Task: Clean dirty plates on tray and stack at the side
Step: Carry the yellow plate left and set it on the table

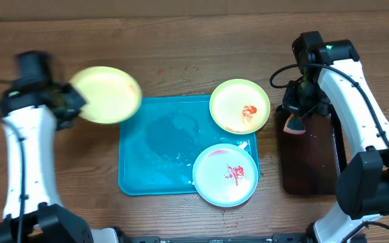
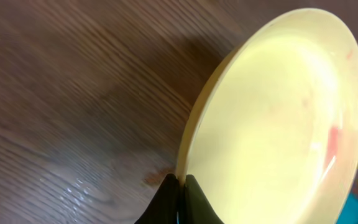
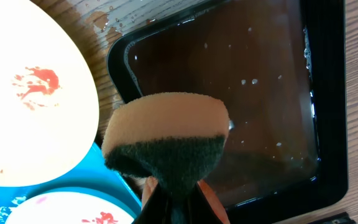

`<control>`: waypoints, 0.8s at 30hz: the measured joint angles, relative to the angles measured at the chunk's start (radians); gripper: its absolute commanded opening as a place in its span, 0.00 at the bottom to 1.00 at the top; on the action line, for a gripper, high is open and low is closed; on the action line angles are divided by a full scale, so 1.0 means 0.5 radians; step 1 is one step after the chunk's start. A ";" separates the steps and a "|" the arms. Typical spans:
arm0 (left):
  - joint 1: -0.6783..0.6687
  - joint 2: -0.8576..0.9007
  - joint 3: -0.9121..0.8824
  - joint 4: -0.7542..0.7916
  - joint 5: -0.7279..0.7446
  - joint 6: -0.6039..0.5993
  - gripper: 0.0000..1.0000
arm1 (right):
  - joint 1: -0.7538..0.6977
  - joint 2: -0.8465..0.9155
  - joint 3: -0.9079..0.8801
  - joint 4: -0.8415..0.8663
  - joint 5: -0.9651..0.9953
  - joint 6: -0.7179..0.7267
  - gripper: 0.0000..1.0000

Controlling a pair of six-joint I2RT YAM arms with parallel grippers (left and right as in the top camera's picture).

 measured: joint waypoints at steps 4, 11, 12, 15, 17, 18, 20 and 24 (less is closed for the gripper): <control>0.358 -0.001 -0.089 0.122 0.121 0.044 0.04 | 0.001 0.000 0.000 -0.003 -0.003 -0.002 0.04; 0.677 0.163 -0.410 0.410 0.195 0.127 0.04 | 0.000 0.000 0.000 -0.029 -0.011 -0.007 0.04; 0.679 0.211 -0.430 0.439 0.197 0.127 0.04 | 0.000 0.000 -0.001 -0.034 -0.014 -0.007 0.04; 0.678 0.406 -0.465 0.502 0.211 0.127 0.04 | 0.001 0.000 -0.001 -0.057 -0.018 -0.024 0.04; 0.678 0.494 -0.475 0.529 0.214 0.127 0.05 | 0.000 0.000 -0.001 -0.076 -0.018 -0.039 0.04; 0.678 0.521 -0.477 0.539 0.217 0.128 0.10 | 0.000 0.000 -0.001 -0.080 -0.018 -0.043 0.04; 0.678 0.536 -0.478 0.549 0.219 0.150 0.29 | 0.000 0.000 -0.001 -0.080 -0.018 -0.050 0.04; 0.678 0.536 -0.477 0.559 0.223 0.172 0.42 | 0.001 0.000 -0.001 -0.079 -0.018 -0.053 0.04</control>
